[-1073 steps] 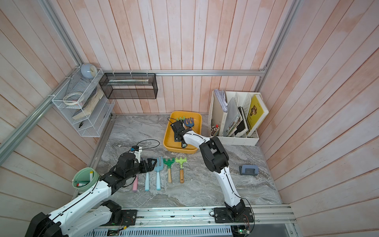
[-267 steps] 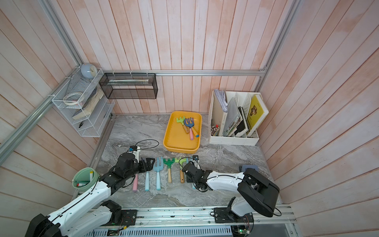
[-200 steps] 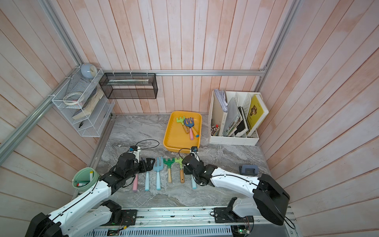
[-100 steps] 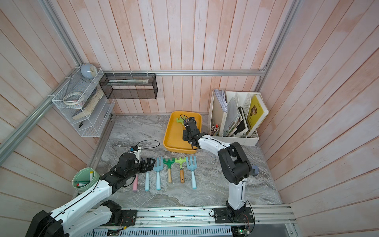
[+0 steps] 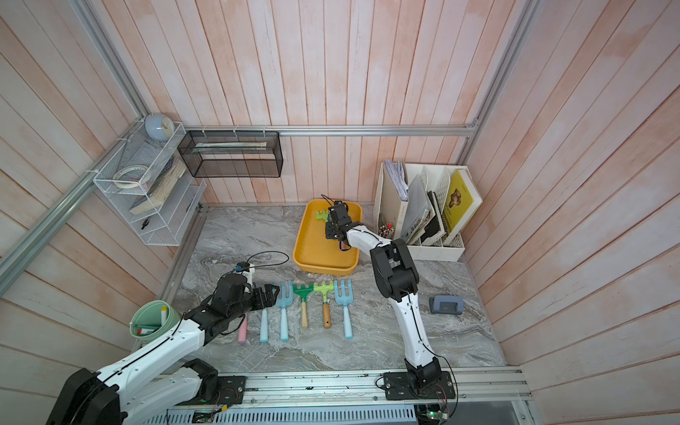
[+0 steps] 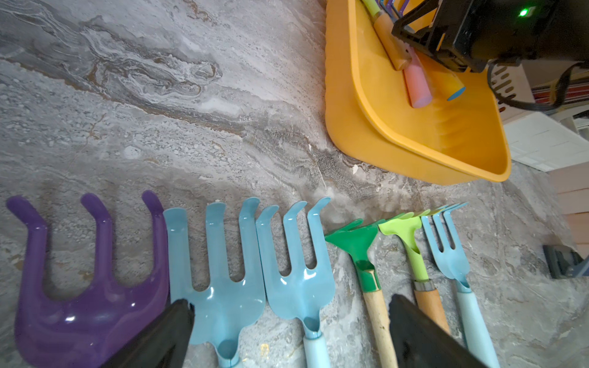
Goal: Take the hand rake out of the storage box
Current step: Pick up the rake from the storage box.
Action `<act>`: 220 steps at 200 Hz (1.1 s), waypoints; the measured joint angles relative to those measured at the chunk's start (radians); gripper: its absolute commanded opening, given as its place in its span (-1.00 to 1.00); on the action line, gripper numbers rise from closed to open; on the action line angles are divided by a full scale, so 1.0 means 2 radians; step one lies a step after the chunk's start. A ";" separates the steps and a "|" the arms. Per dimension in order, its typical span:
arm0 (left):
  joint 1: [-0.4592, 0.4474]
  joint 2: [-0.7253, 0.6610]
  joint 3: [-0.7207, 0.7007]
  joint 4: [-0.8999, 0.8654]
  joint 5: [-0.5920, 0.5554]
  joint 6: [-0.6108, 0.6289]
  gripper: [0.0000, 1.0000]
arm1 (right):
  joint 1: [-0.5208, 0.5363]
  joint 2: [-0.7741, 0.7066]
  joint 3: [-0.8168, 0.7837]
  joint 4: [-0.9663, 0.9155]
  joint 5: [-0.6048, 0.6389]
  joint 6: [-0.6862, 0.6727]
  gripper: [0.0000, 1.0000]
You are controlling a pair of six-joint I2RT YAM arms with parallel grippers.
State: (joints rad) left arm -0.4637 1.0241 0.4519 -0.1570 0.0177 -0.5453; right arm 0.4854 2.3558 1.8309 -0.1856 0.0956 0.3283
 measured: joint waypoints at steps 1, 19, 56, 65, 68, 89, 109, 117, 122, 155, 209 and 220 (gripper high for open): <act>0.000 0.001 0.000 0.000 0.000 0.000 1.00 | 0.000 0.000 0.001 -0.001 0.000 0.000 0.00; 0.000 0.007 0.000 0.000 0.000 0.000 1.00 | 0.000 0.001 0.004 -0.007 0.005 -0.002 -0.03; 0.000 0.009 0.000 0.000 0.000 0.002 1.00 | 0.000 -0.024 -0.029 -0.008 0.016 -0.008 -0.03; 0.000 0.009 0.000 0.000 0.000 0.002 1.00 | 0.000 -0.041 -0.048 -0.006 0.025 -0.010 -0.03; 0.000 0.010 0.000 0.000 0.000 0.002 1.00 | 0.000 -0.046 -0.053 -0.006 0.026 -0.010 -0.03; 0.000 0.010 0.000 0.000 0.000 0.002 1.00 | -0.004 -0.071 -0.069 -0.002 0.037 -0.018 -0.01; 0.000 0.013 0.000 0.000 0.000 0.002 1.00 | -0.013 -0.073 -0.064 0.005 0.035 -0.023 -0.01; 0.000 0.014 0.000 0.000 -0.001 0.002 1.00 | -0.018 -0.071 -0.062 0.004 0.034 -0.023 -0.01; 0.000 0.014 0.000 0.000 -0.001 0.002 1.00 | -0.022 -0.070 -0.062 0.003 0.033 -0.023 -0.01; 0.000 0.015 0.000 0.000 -0.005 0.002 1.00 | -0.037 -0.049 -0.047 0.001 0.020 -0.025 -0.01; 0.000 0.018 0.000 0.000 -0.011 0.002 1.00 | -0.037 -0.024 -0.027 -0.025 -0.011 -0.031 -0.12; 0.000 0.018 0.000 0.000 -0.011 0.002 1.00 | -0.037 -0.024 -0.025 -0.029 -0.020 -0.030 -0.15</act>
State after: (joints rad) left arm -0.4629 1.0592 0.4519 -0.1566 -0.0051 -0.5419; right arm 0.4118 2.3074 1.7813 -0.2432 0.0563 0.2676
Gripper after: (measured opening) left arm 0.997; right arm 0.439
